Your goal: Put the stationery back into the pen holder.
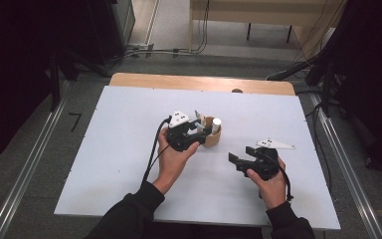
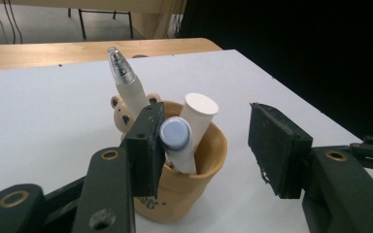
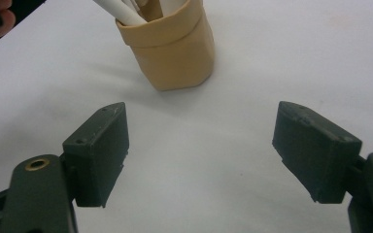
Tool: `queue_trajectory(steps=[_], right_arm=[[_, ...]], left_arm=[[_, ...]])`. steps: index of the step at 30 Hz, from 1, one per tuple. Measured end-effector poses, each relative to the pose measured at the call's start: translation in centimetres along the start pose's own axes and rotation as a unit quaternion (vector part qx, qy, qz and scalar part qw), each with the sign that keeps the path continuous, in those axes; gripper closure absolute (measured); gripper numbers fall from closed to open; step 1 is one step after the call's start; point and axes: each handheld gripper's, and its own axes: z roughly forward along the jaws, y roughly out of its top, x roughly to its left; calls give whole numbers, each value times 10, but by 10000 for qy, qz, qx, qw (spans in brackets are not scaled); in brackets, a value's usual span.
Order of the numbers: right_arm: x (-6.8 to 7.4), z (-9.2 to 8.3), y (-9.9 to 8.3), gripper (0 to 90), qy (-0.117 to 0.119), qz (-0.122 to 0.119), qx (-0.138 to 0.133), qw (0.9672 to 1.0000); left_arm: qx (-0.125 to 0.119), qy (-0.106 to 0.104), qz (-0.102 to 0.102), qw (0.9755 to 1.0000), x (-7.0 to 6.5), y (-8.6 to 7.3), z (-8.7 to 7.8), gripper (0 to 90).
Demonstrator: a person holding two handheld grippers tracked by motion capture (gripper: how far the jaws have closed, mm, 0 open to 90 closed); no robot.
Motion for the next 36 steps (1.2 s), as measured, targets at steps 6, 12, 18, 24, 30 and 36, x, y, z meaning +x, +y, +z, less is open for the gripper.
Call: queue_trajectory(steps=[6,12,18,24,30,36], right_arm=[[0,0,0,193,-34,-3,-16,10000],[-1,-1,0,190,-77,-7,-29,10000],[-4,-5,-1,184,-170,-30,-50,9998],[-10,-10,-3,177,-324,-13,-85,9994],[-19,-19,-6,165,-452,49,-130,9989],[-32,-33,-11,153,-679,135,-184,9974]], left_arm=[[58,-9,-33,10000,1,-4,-10,427],[116,-33,-108,9999,3,-9,-20,371],[217,35,-240,9995,12,-17,-31,300],[346,195,-283,9988,23,-27,-41,268],[448,329,-306,9980,34,-38,-57,236],[476,555,-453,9963,50,-46,-78,204]])
